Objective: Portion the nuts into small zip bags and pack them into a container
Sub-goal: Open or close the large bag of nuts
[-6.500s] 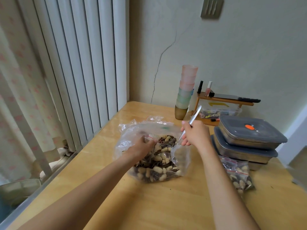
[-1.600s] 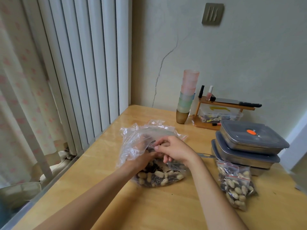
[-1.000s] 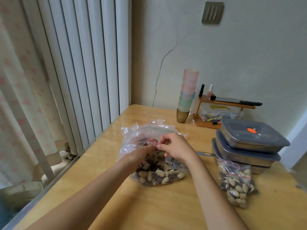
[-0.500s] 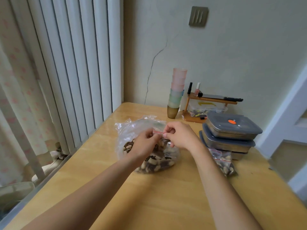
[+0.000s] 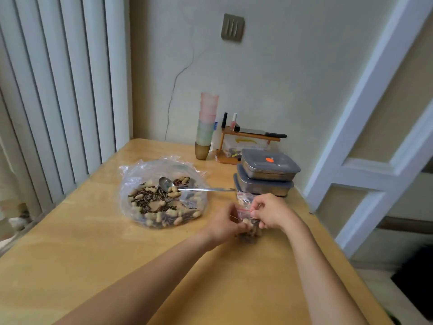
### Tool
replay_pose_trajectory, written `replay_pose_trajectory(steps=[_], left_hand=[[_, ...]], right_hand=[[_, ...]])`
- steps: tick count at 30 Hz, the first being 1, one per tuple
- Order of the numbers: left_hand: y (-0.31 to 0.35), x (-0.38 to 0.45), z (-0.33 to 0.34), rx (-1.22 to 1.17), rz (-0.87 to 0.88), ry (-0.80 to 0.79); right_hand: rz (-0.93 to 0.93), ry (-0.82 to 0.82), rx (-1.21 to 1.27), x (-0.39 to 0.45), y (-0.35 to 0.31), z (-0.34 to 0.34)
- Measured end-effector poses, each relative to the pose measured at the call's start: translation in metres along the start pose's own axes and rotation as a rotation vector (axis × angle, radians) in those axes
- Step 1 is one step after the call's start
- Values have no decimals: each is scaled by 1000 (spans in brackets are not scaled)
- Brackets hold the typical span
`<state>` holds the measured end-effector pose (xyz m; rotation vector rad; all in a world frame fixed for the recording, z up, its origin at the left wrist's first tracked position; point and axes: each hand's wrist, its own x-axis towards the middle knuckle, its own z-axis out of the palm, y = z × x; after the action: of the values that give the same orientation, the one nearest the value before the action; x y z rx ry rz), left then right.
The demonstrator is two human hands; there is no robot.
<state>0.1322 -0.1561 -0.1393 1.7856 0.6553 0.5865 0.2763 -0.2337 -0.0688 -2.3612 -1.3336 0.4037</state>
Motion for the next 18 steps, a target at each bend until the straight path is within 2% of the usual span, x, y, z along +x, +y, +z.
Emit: replay_pose_trajectory(steps=[3, 7, 10, 13, 18], left_hand=[[9, 2, 24, 50, 57, -4], [16, 9, 35, 232, 129, 64], [12, 13, 36, 308, 156, 75], [9, 18, 37, 359, 172, 84], [2, 26, 36, 386, 168, 90]], right_hand=[[48, 12, -14, -2, 25, -11], [144, 10, -120, -1, 50, -27], [194, 94, -199, 2, 59, -32], [167, 182, -112, 9, 60, -26], [58, 177, 4, 23, 54, -11]])
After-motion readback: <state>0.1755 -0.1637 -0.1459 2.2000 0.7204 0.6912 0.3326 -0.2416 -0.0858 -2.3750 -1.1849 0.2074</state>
